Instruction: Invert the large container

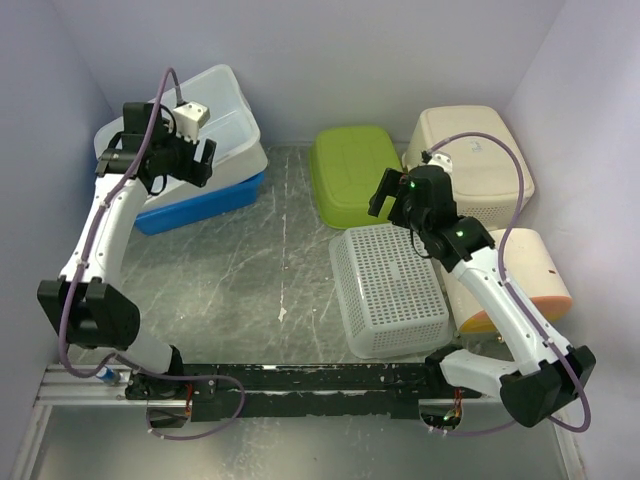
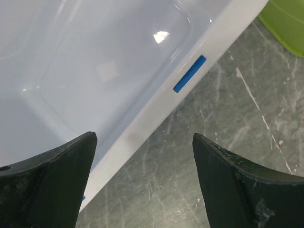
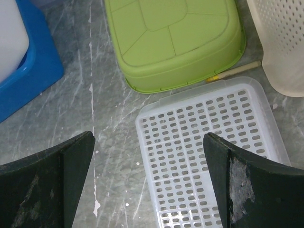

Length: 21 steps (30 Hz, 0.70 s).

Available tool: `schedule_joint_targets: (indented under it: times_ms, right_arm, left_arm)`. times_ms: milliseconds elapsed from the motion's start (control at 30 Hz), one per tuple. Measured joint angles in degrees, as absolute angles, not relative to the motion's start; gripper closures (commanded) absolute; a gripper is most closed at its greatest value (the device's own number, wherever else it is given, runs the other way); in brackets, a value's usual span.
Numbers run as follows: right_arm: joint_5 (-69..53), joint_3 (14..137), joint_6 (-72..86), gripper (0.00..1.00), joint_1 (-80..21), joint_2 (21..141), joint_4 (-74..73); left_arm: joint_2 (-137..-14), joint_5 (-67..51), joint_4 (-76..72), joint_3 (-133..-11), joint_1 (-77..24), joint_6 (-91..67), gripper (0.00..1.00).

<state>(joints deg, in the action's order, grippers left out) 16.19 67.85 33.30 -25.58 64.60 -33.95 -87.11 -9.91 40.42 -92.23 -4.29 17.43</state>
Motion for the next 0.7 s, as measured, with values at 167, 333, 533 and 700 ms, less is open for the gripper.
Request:
schedule_joint_targets:
  times_ms: [167,333,533,700]
  right_arm:
    - [14.55,68.27,33.17,0.00,-25.58,66.11,-33.69]
    - [13.63,69.01,33.19,0.00,-25.56,66.11,-33.63]
    - [13.26,69.34,33.21,0.00,-25.58,66.11,-33.74]
    - [13.06,69.34,33.45,0.00,-25.56,66.11,-33.74]
  left_arm:
    - [-91.05,-15.59,41.15,-92.29,-1.87,18.46,0.10]
    - [-93.56,-18.52,41.52,-92.44,-0.19,18.74,0.20]
    - [-95.18,-18.94,41.67,-92.49,-0.05,19.51,0.32]
    - [-97.65,-20.82,44.64,-97.19,0.40,19.99,0.64]
